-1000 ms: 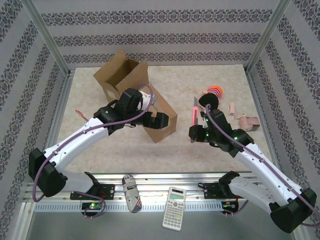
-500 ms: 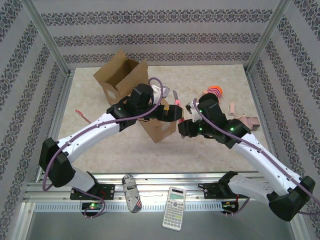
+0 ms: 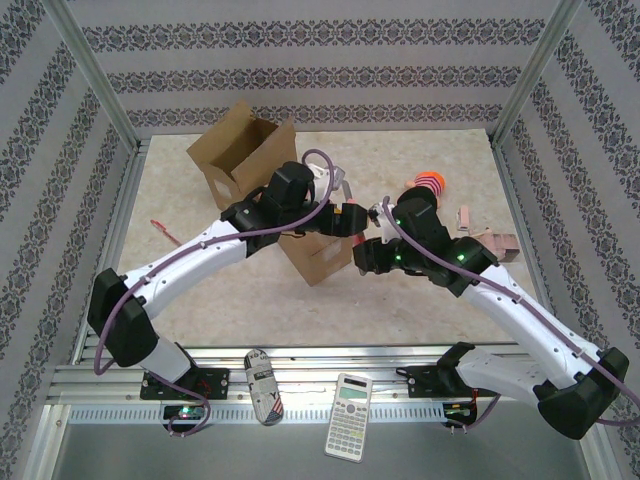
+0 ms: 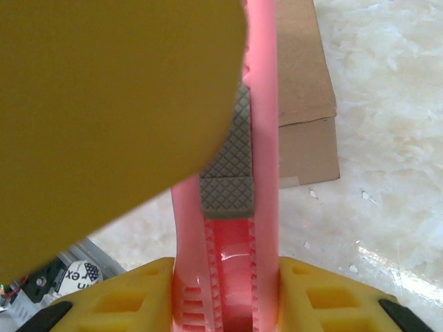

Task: Unpack the express box

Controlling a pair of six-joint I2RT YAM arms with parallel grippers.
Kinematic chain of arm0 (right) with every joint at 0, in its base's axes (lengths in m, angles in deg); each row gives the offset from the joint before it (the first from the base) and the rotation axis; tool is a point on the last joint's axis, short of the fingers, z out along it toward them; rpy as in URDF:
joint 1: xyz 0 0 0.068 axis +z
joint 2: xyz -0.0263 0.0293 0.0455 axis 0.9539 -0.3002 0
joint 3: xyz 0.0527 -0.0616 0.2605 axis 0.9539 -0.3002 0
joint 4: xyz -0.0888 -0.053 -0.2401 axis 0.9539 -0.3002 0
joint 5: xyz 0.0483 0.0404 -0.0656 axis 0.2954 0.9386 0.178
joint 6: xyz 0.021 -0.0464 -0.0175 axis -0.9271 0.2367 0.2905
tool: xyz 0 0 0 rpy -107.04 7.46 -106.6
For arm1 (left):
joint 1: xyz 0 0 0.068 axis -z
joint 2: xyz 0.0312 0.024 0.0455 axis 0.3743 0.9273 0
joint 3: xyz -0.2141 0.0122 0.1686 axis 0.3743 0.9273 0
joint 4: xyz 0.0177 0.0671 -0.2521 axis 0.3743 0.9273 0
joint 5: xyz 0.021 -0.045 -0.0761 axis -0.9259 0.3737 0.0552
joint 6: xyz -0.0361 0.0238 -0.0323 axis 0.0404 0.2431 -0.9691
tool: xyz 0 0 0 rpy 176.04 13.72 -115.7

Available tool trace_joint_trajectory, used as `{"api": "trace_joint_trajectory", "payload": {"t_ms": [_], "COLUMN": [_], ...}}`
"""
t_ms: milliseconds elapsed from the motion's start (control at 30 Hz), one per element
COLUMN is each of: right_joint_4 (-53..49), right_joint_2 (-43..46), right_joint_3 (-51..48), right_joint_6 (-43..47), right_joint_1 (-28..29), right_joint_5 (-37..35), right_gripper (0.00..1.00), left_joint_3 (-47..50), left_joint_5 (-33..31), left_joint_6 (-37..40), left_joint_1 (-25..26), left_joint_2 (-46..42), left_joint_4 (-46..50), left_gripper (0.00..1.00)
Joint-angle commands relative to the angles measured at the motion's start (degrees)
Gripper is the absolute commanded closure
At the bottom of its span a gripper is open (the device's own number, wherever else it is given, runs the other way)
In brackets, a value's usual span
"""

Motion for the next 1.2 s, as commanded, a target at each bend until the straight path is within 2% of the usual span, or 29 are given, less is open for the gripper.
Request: {"api": "trace_joint_trajectory", "payload": {"t_ms": [0, 100, 267, 400, 467, 633, 867, 1033, 1167], "right_joint_4": [2.28, 2.27, 2.08, 2.37, 2.46, 2.46, 3.73, 6.81, 11.85], "right_joint_2": [1.39, 1.88, 2.19, 2.22, 2.16, 2.37, 3.86, 7.29, 10.50], "right_joint_3": [1.26, 1.26, 1.25, 1.09, 0.99, 0.90, 0.33, 0.11, -1.39], "right_joint_6": [1.24, 1.26, 1.25, 1.24, 1.24, 0.82, -1.34, -3.22, -6.39], "right_joint_1": [1.17, 1.17, 1.17, 1.24, 1.23, 1.23, 1.04, 0.69, -1.37], "right_joint_5": [3.11, 3.07, 3.63, 4.27, 4.37, 4.30, 1.96, 1.90, 3.75], "right_gripper": [0.67, 0.67, 0.67, 0.67, 0.67, 0.66, 0.59, 0.46, 0.33], "left_joint_3": [-2.10, -2.29, -2.66, -3.00, -3.01, -2.45, 0.23, 1.66, 4.09], "left_joint_5": [-3.14, -3.81, -4.53, -4.62, -4.80, -5.66, -6.96, -5.67, -1.29], "left_joint_6": [0.76, 1.03, 1.35, 1.48, 1.47, 1.19, 1.06, -0.63, -5.06], "left_joint_1": [0.56, 0.56, 0.56, 0.56, 0.56, 0.61, 0.48, -1.51, -5.26], "left_joint_2": [1.60, 1.67, 1.79, 2.14, 2.11, 1.50, -1.55, -3.75, -5.36], "left_joint_4": [1.04, 1.11, 1.33, 1.45, 1.43, 1.39, -0.90, -3.07, -8.96], "left_gripper": [0.22, 0.28, 0.46, 0.57, 0.66, 1.00, 1.00, 1.00, 1.00]}}
